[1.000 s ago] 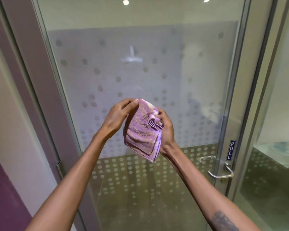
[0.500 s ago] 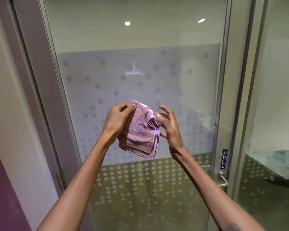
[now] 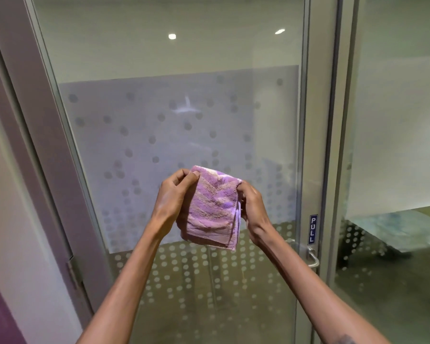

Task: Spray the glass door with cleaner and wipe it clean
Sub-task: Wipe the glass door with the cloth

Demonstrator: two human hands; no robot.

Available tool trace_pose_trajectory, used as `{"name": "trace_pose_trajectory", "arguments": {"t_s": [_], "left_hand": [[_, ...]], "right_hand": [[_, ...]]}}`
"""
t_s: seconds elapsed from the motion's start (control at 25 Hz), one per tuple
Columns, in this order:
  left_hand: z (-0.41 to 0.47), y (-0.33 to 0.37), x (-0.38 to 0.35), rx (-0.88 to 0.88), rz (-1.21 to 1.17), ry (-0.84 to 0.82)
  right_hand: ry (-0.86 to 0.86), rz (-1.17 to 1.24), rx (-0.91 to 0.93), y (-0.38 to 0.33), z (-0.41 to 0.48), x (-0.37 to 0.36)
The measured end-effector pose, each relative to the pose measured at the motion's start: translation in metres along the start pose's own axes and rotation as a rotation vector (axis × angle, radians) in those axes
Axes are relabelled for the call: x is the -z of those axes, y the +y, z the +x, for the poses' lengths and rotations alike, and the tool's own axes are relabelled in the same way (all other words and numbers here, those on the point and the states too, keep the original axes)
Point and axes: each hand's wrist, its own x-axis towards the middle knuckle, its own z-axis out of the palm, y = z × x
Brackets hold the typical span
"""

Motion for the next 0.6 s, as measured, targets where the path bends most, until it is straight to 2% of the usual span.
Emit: {"name": "trace_pose_trajectory", "arguments": {"t_s": [0.16, 0.36, 0.52, 0.6], "left_hand": [[-0.003, -0.003, -0.029, -0.028, -0.021, -0.014], [-0.003, -0.007, -0.072, -0.04, -0.01, -0.056], [-0.001, -0.009, -0.121, -0.049, 0.033, -0.185], [-0.001, -0.006, -0.148, -0.051, -0.003, -0.218]], "right_hand": [[-0.071, -0.024, -0.064, -0.001, 0.0, 0.026], [-0.074, -0.153, 0.044, -0.03, 0.005, 0.084], [-0.297, -0.694, 0.113, -0.065, 0.01, 0.124], [-0.298, -0.803, 0.149, -0.075, 0.013, 0.145]]}}
